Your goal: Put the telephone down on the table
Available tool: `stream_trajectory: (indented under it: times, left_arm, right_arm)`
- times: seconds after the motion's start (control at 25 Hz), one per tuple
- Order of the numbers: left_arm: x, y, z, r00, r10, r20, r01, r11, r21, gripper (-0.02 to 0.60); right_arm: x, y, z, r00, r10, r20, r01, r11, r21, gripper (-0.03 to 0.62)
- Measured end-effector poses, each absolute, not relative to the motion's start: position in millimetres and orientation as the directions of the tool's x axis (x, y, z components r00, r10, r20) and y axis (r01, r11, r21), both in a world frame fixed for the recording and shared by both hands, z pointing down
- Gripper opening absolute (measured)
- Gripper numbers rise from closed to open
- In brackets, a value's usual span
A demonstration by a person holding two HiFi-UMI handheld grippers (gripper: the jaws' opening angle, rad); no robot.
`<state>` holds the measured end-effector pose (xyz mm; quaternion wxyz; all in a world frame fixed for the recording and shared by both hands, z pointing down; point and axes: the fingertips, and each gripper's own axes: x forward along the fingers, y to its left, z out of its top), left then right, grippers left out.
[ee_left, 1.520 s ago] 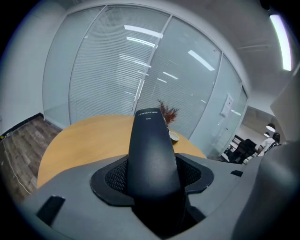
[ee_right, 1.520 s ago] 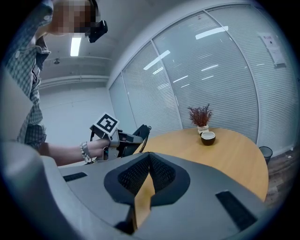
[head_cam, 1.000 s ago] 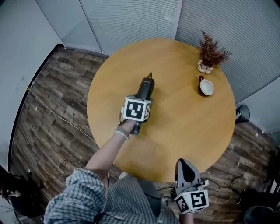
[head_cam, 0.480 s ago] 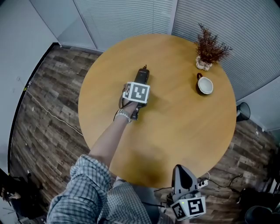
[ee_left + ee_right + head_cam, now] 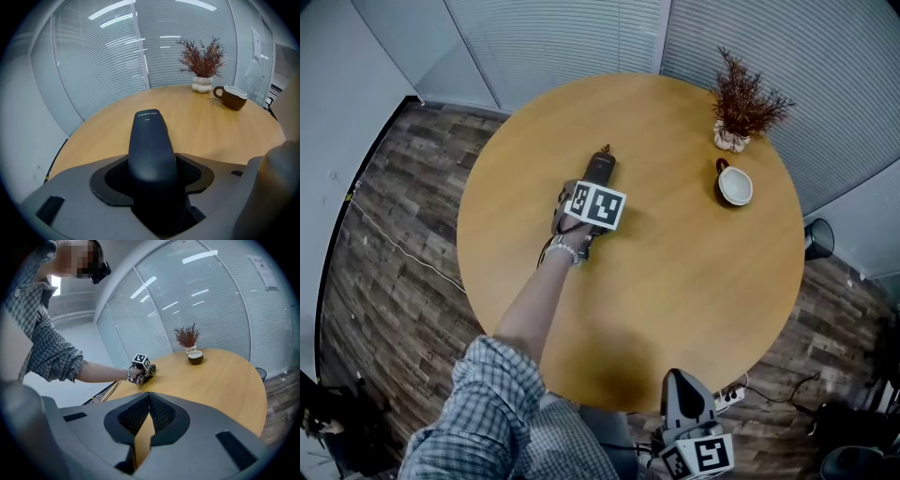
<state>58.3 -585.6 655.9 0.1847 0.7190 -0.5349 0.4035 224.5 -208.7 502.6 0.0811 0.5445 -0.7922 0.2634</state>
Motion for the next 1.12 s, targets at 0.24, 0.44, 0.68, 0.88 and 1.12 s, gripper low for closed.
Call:
stream_trajectory:
  times: [0.24,0.44,0.68,0.88,1.12]
  left_arm:
    - [65,-579,657,0.14,-0.616,0.775,-0.904,-0.399,-0.155,0.309]
    - [65,-568,632,0.179,-0.627,0.758,-0.922,-0.375,-0.093,0.328]
    - [49,-546,603,0.203,-0.638,0.743,-0.948,-0.317,-0.013,0.327]
    - [30,-525,572,0.138,-0.753,0.644,-0.949,-0.287,-0.133,0.081]
    - [30,-489,528,0.169,-0.811,0.56,-0.918,-0.336,-0.209,0.009]
  right_arm:
    - [222,-209,499,-0.403,-0.822,0.402,-0.903,0.286,-0.322,0.008]
    - [219,-208,490,-0.404,-0.83,0.386,-0.903,0.294,-0.312,0.008]
    - [205,-207,464,-0.415,-0.846,0.335,-0.904,0.342,-0.256,0.008]
    - [199,-201,439,-0.416,-0.861,0.292,-0.905,0.361,-0.224,0.008]
    - [197,-198,413,-0.397,-0.888,0.23,-0.912,0.354,-0.206,0.008]
